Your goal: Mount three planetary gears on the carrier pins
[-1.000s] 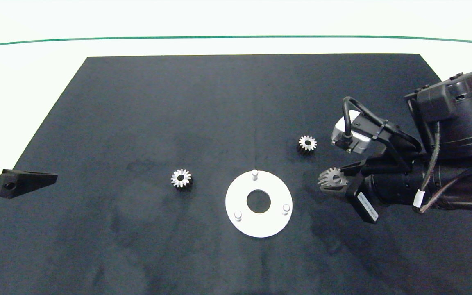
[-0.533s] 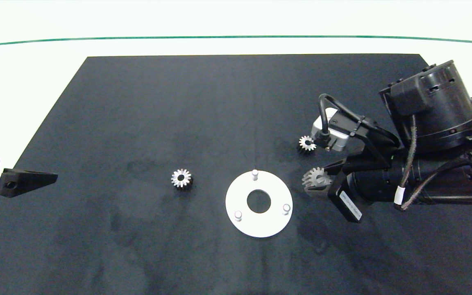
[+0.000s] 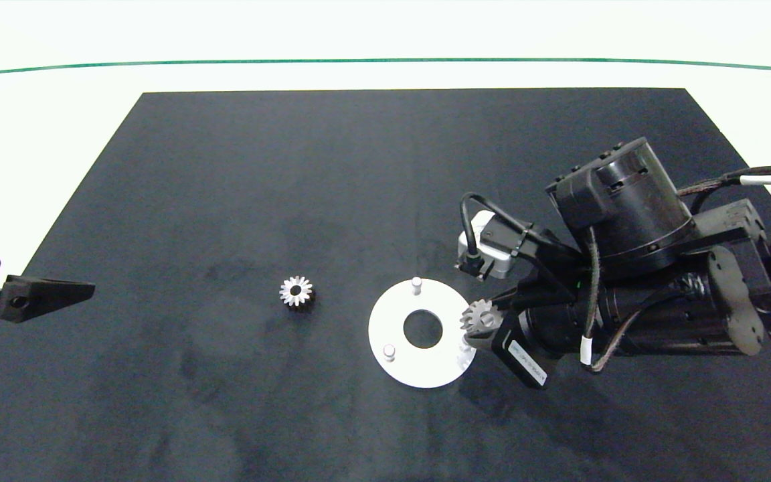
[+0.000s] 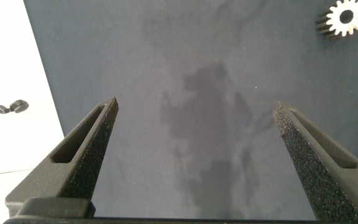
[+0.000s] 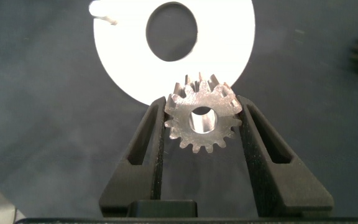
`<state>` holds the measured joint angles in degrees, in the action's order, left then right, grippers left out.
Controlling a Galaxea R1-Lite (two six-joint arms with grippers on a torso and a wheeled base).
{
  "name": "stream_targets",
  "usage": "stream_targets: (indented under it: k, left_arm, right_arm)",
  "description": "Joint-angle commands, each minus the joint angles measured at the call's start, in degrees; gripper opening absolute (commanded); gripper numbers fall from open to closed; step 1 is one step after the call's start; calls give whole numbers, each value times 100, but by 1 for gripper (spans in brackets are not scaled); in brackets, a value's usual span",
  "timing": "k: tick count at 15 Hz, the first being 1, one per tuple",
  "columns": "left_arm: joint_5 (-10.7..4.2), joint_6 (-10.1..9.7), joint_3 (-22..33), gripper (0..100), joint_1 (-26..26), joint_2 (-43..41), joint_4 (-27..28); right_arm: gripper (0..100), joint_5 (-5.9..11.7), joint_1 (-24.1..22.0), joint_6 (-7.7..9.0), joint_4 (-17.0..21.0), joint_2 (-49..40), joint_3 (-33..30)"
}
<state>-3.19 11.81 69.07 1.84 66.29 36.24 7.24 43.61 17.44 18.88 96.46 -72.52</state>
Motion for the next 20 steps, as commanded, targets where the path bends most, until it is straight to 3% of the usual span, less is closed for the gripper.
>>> stream_targets:
  k: [1,20]
  left_arm:
    - [-6,5,1,100,0,6,23]
    - [-6,5,1,100,-8,-29,14]
  right_arm:
    - [0,5,69,-39,1,232,1]
    - [0,41,-19,-66,-43,531,-8]
